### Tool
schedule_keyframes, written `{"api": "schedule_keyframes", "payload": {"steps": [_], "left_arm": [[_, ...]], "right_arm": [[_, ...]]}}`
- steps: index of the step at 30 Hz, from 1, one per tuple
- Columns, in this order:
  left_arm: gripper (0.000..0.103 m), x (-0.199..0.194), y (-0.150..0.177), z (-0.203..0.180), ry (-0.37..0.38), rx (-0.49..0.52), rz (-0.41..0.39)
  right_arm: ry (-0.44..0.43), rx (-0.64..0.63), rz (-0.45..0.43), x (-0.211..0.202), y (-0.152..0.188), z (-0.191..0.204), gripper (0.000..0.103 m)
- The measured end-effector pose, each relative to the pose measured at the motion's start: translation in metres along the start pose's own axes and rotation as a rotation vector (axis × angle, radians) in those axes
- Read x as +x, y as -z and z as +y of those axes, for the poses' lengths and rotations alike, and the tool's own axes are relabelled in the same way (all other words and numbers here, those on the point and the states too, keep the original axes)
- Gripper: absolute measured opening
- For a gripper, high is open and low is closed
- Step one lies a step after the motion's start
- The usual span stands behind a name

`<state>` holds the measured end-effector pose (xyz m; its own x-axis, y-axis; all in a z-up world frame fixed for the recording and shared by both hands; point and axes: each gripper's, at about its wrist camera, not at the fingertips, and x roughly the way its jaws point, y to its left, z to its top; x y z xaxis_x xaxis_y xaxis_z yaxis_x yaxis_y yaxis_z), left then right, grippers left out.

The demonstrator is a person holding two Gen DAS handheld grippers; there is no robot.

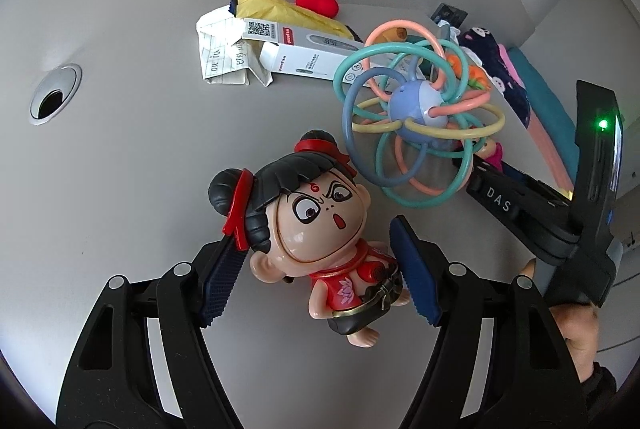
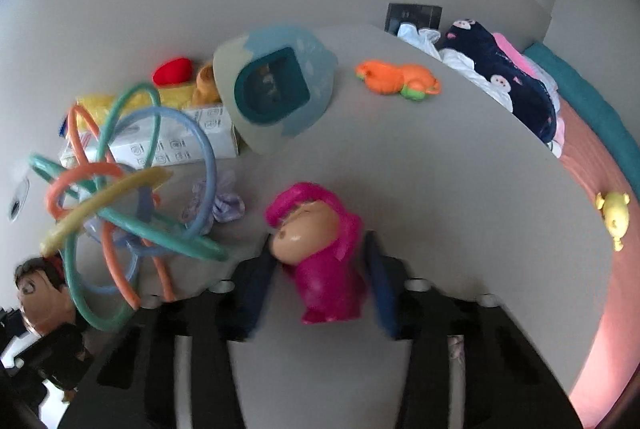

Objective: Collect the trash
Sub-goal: 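Grasp the red-haired doll with the left tool while the right tool grasps the pink figure, then carry the doll and pink figure to the bin and release both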

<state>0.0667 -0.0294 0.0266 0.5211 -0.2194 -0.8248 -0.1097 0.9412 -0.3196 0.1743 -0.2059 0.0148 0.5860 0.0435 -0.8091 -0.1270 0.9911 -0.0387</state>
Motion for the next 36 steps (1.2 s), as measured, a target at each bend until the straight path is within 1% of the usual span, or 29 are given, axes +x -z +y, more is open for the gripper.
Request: {"api": "schedule_keyframes", "payload": {"steps": [4, 8, 12, 17, 23, 27, 32, 34, 36], "left_arm": [[0.069, 0.0, 0.0, -0.004, 0.017, 0.008, 0.005], [0.069, -0.012, 0.005, -0.013, 0.024, 0.013, -0.015], [0.069, -0.03, 0.017, -0.027, 0.043, 0.035, -0.028], [0.069, -0.051, 0.042, -0.056, 0.066, 0.099, -0.037], [0.069, -0.068, 0.079, -0.1, 0.095, 0.195, -0.04], [0.069, -0.071, 0.103, -0.132, 0.123, 0.262, -0.033], [0.07, -0.072, 0.141, -0.173, 0.167, 0.352, -0.008], [0.07, -0.072, 0.159, -0.192, 0.184, 0.392, 0.002], [0.07, -0.069, 0.17, -0.204, 0.195, 0.421, 0.014]], "right_arm": [[-0.028, 0.036, -0.022, -0.015, 0.006, -0.005, 0.039], [-0.059, 0.071, -0.047, -0.04, 0.011, -0.015, 0.039], [-0.07, 0.094, -0.09, -0.079, 0.024, -0.027, 0.039], [-0.07, 0.139, -0.125, -0.121, 0.046, -0.047, 0.039], [-0.054, 0.197, -0.157, -0.169, 0.088, -0.078, 0.039], [-0.022, 0.243, -0.183, -0.195, 0.117, -0.104, 0.039], [0.022, 0.296, -0.195, -0.22, 0.154, -0.134, 0.039], [0.037, 0.329, -0.2, -0.228, 0.172, -0.15, 0.039], [0.058, 0.366, -0.192, -0.234, 0.192, -0.166, 0.039]]}}
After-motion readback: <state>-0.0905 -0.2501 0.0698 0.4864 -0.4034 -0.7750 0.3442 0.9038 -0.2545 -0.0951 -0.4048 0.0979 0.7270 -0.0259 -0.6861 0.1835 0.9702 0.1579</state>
